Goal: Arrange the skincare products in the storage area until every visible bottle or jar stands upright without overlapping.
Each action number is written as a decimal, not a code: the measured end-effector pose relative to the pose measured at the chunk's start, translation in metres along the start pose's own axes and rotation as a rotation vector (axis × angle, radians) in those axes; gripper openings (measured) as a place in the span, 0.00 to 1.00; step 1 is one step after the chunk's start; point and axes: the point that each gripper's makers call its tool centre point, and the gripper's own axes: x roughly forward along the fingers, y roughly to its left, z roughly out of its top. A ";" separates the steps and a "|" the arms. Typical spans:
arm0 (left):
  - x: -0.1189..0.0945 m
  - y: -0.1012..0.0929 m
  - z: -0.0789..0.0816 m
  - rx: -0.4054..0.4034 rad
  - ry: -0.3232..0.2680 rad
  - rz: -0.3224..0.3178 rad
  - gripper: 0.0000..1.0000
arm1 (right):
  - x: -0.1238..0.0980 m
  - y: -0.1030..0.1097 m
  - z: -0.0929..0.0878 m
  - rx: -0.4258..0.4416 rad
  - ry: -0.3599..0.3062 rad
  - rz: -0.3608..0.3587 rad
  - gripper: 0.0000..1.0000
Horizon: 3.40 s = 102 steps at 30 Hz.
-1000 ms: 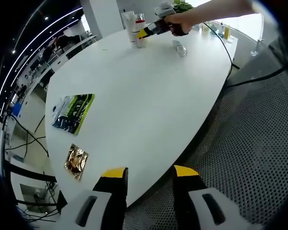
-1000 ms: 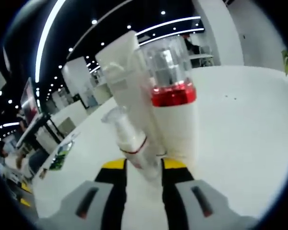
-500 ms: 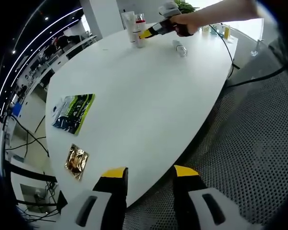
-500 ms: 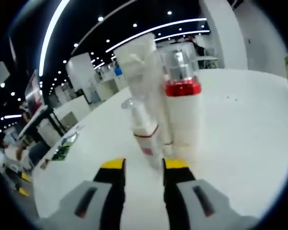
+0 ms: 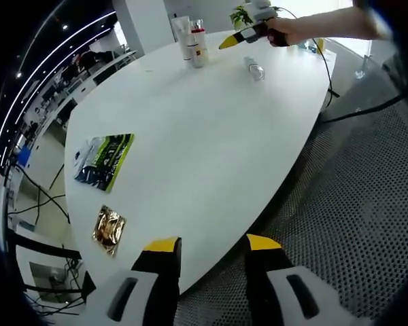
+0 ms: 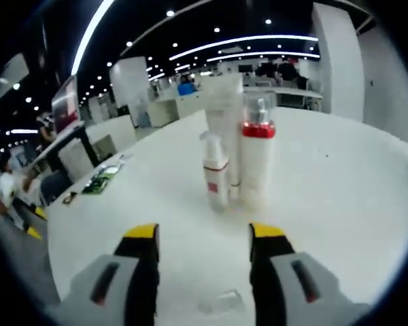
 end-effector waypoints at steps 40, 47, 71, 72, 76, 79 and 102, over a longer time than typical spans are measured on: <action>-0.002 0.002 0.001 0.016 -0.001 0.026 0.38 | -0.037 0.048 -0.106 -0.866 0.690 0.470 0.45; -0.001 0.002 -0.001 0.017 0.011 0.020 0.38 | -0.039 0.043 -0.108 -0.847 0.698 0.459 0.35; -0.005 0.007 0.008 0.010 -0.007 0.069 0.38 | -0.056 0.026 -0.121 -0.554 0.549 0.259 0.18; -0.006 0.008 0.009 0.012 -0.007 0.073 0.38 | -0.057 0.027 -0.121 -0.556 0.538 0.251 0.18; -0.019 0.021 0.034 0.044 -0.120 0.165 0.38 | -0.063 0.033 -0.118 -0.570 0.520 0.208 0.17; -0.024 0.023 0.048 -0.108 -0.152 0.172 0.38 | -0.063 0.051 -0.103 -0.485 0.412 0.225 0.17; -0.014 -0.111 0.285 -0.665 -0.596 -0.578 0.58 | -0.131 0.102 -0.051 0.172 -0.006 0.333 0.17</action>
